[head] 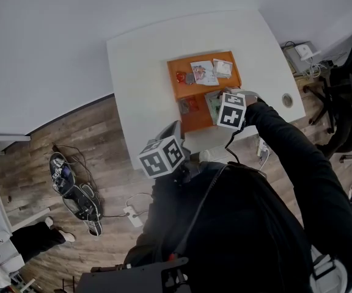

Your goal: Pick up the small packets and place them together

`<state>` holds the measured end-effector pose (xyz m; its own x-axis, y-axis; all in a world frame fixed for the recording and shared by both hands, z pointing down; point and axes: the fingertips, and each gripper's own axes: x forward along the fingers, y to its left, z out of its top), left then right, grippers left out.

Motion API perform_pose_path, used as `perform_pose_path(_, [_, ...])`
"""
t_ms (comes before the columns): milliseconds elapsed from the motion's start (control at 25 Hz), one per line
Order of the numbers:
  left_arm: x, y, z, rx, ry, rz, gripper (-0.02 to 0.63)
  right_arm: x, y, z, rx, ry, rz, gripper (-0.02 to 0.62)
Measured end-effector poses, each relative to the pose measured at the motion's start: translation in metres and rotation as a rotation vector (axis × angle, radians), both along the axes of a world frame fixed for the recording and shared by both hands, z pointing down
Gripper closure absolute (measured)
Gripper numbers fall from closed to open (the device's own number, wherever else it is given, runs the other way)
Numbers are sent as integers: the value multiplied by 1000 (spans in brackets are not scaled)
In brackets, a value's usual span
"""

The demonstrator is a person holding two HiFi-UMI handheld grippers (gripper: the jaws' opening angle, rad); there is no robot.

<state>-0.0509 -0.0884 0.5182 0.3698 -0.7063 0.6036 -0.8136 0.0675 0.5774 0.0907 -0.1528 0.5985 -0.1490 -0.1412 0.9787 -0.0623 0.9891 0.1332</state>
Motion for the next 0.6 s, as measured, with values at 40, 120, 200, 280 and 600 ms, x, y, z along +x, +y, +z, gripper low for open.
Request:
perform_pose_path(40, [0,0,0,-1,-1,0,607,0,0,1,1,8,-7,439])
perform_pose_path(120, [0,1,0,-3,-2,0,607,-1,1,2,2,23,-13,442])
perform_pose_path(200, [2,1,-1,-2,2,1,607,-1,2,3,16,54,-28,445])
perform_pose_path(280, [4,-1,0,1,6,4,607,-1,2,6,38,92,-57,446])
perform_pose_path(600, [5,0,-1,0,5,12,607,-1,2,6,37,125,-72,468])
